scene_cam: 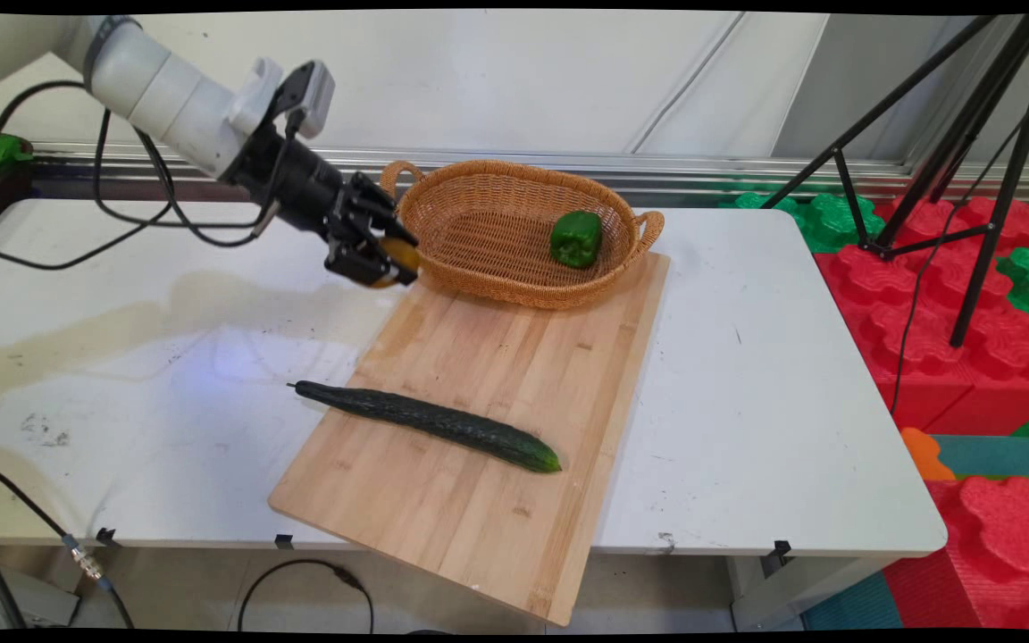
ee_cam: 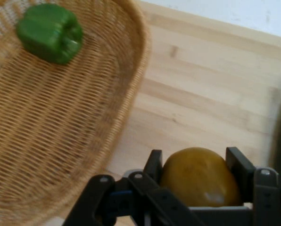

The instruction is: Place the picked object on the cutting board

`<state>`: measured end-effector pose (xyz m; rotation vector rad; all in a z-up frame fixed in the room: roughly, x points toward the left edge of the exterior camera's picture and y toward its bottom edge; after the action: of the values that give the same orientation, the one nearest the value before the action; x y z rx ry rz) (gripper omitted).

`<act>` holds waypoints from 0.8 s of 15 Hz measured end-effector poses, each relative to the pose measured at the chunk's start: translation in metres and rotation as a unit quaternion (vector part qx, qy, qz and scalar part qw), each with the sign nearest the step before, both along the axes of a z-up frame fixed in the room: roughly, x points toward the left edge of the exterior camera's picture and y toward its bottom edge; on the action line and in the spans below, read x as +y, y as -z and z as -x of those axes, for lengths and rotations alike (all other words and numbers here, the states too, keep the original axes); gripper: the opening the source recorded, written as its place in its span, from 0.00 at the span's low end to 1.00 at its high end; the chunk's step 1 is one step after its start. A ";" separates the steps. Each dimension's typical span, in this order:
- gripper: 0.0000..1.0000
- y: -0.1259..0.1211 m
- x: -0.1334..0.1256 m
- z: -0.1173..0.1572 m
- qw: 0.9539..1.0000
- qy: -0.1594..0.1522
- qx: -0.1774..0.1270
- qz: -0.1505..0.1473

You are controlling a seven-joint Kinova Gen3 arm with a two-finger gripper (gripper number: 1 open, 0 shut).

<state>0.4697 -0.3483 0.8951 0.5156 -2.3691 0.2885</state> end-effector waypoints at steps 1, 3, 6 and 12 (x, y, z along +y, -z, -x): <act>0.00 0.007 0.003 0.003 1.000 0.000 0.000 -0.010; 0.00 0.022 0.008 0.009 1.000 -0.002 0.001 -0.027; 0.00 0.044 0.011 0.019 0.999 -0.008 -0.002 -0.049; 0.00 0.077 0.010 0.037 0.997 -0.019 -0.007 -0.071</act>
<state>0.4331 -0.3380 0.8177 0.6271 -2.4080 0.1407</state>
